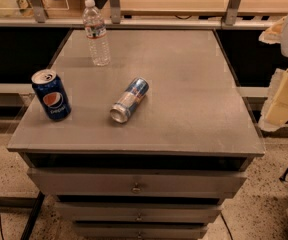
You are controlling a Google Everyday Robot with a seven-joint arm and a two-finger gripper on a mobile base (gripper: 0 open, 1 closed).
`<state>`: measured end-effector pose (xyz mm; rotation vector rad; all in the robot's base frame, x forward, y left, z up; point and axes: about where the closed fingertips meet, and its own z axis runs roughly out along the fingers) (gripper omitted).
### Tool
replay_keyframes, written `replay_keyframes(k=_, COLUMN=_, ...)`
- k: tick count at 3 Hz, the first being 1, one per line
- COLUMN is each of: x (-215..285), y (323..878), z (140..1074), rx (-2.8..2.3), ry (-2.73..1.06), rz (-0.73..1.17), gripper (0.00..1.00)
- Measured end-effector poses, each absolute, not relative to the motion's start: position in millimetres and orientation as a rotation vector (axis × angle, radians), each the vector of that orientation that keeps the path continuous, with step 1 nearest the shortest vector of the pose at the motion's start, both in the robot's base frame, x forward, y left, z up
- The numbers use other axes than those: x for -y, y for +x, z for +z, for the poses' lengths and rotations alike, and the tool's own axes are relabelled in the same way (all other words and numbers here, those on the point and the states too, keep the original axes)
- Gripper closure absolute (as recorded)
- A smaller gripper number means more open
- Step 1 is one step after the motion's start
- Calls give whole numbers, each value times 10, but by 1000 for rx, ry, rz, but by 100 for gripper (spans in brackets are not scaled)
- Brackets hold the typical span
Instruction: Place redbull can upright
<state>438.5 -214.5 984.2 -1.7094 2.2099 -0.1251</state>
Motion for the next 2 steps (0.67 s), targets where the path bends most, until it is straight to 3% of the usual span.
replay_keyframes(k=2, x=2000, y=4565, z=9788, rx=-2252, ry=-1562, rz=-37, gripper=0)
